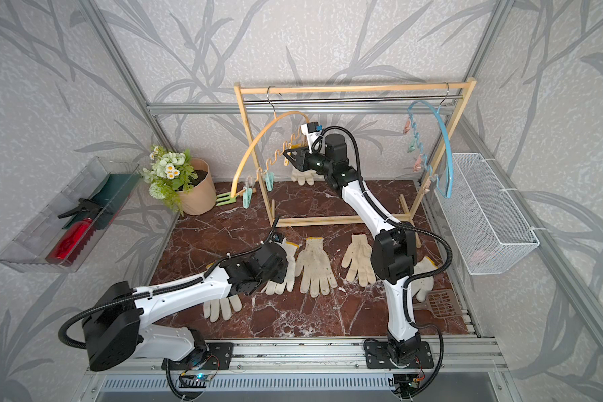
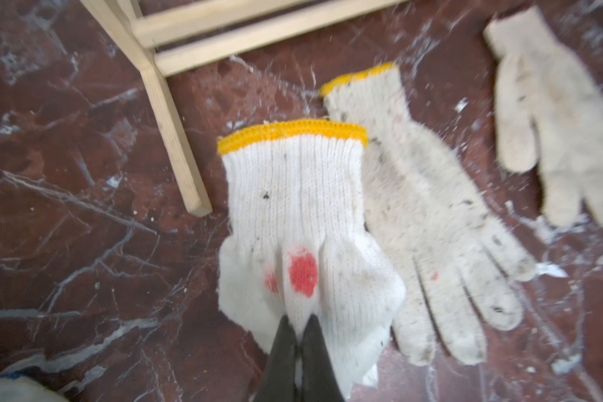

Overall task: Clip the gloves onto a hanger to dry
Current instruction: Pick up the glove from the center of the board, then clamp the glove onto the hanger.

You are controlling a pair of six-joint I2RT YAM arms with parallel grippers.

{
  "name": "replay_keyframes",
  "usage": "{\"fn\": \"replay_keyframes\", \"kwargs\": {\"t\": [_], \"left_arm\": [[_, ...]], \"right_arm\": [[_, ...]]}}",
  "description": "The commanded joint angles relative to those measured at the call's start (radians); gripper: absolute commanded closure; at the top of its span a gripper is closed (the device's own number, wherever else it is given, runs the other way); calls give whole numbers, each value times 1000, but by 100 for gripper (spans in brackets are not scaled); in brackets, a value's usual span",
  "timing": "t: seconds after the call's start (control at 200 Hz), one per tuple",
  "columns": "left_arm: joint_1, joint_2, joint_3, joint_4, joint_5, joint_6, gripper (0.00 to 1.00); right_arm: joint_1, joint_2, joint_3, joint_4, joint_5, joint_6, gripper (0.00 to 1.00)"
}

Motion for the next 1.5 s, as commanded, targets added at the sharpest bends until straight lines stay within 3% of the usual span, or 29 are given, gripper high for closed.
{"fn": "replay_keyframes", "kwargs": {"t": [0.0,0.225,0.585,0.865,1.495], "left_arm": [[-4,-59,-17,131,-95,57,100],[11,-78,-51,457,-195,250,100],[172,42,115,577,-89,402,100],[244,119,210,615,-34,432,100],[286,195,319,609,-13,448,100]], "right_arm": [[4,-66,-10,30,-6,-3,73],[4,-78,-21,35,-10,0,73],[4,-93,-42,53,-13,13,73],[4,-93,-48,62,-23,19,76],[3,-85,-54,84,-36,44,75]]}}
